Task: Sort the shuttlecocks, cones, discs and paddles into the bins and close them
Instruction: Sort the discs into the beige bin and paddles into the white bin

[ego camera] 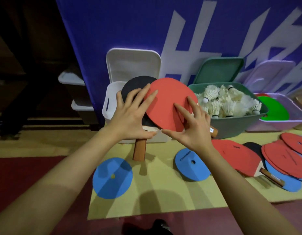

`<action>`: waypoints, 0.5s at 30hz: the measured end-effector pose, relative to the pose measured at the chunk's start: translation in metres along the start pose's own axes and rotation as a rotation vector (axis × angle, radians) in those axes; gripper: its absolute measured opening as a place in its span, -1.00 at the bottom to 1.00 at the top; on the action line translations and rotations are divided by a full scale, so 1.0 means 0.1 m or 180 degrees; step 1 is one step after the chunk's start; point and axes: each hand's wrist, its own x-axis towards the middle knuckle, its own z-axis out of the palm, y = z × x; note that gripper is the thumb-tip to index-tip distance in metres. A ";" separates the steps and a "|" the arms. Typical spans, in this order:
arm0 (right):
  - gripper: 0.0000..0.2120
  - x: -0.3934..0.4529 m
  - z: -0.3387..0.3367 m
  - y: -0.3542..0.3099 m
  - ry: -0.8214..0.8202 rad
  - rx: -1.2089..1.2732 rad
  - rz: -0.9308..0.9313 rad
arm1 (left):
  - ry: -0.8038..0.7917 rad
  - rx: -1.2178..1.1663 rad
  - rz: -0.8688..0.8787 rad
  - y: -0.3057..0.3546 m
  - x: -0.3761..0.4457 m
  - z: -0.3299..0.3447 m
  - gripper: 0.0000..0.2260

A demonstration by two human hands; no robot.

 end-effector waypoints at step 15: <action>-0.16 1.32 0.61 0.72 -0.0527 -0.0514 -0.0048 | -0.1090 -0.0150 0.0057 -1.02 1.22 0.81 0.09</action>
